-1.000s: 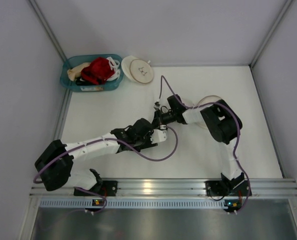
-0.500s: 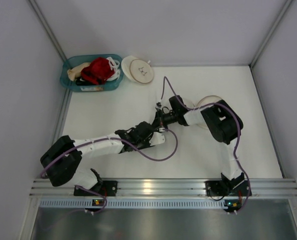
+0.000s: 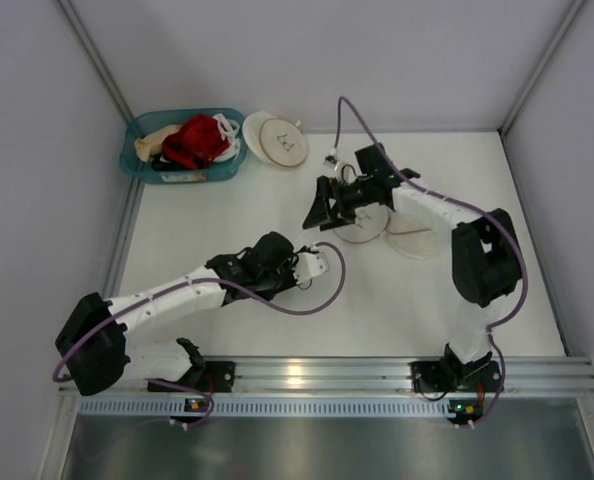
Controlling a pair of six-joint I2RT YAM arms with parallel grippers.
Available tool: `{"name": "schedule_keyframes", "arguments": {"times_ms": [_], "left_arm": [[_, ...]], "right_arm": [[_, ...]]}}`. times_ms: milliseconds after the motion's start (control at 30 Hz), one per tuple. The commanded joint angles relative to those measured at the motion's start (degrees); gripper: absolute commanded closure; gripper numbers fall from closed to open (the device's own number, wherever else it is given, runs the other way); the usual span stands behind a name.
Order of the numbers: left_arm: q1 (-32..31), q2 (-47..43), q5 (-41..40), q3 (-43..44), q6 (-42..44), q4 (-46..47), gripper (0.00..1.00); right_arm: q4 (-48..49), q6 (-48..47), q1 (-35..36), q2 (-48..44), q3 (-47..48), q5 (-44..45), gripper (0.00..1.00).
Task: Place the bra in the laundry bag and zip it closed
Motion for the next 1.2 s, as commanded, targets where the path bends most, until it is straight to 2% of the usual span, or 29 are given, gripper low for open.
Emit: {"name": "schedule_keyframes", "arguments": {"times_ms": [0,167,267,333,400,467,500,533,633,767,1033,1167], "left_arm": [[0.6,-2.3,6.8,3.0,-2.6,-2.8,1.00],[3.0,-1.1,10.9,5.4,-7.0,-2.9,1.00],[5.2,-0.5,13.4,8.3,-10.0,-2.9,1.00],[7.0,-0.2,14.3,10.7,-11.8,-3.3,1.00],[8.0,0.6,15.5,12.4,-12.8,-4.0,1.00],[9.3,1.2,16.4,14.2,-14.3,-4.1,1.00],[9.9,1.2,16.7,14.7,-14.9,-4.1,1.00],[10.7,1.3,17.0,15.0,-15.7,-4.1,1.00],[12.3,1.5,17.8,16.3,-17.4,-4.7,1.00],[14.3,0.7,18.8,16.9,-18.9,-5.3,1.00],[21.6,-1.3,27.6,15.4,-28.0,-5.2,1.00],[24.2,-3.0,32.8,14.6,-31.7,-5.2,1.00]], "right_arm": [[-14.2,-16.2,-6.1,-7.4,7.3,7.0,0.09],[-22.2,-21.3,-13.3,-7.9,12.0,16.7,0.10],[-23.0,-22.5,-17.8,-8.5,12.0,23.1,0.16],[-22.8,-23.8,-20.1,-9.1,10.4,26.6,0.29],[-23.0,-28.8,-20.8,-9.1,8.7,31.3,0.44],[-23.0,-31.1,-20.8,-8.6,7.5,34.5,0.52],[-23.3,-32.5,-20.7,-7.4,7.0,35.7,0.61],[-24.0,-33.3,-20.8,-6.6,7.0,36.8,0.64],[-24.1,-35.4,-20.6,-3.6,6.8,42.7,0.66],[-22.5,-36.6,-20.5,-0.7,4.8,43.5,0.66],[-19.0,-38.5,-11.7,2.1,-0.9,38.1,0.59],[-18.8,-38.2,-4.9,1.9,-0.9,30.5,0.58]]}}
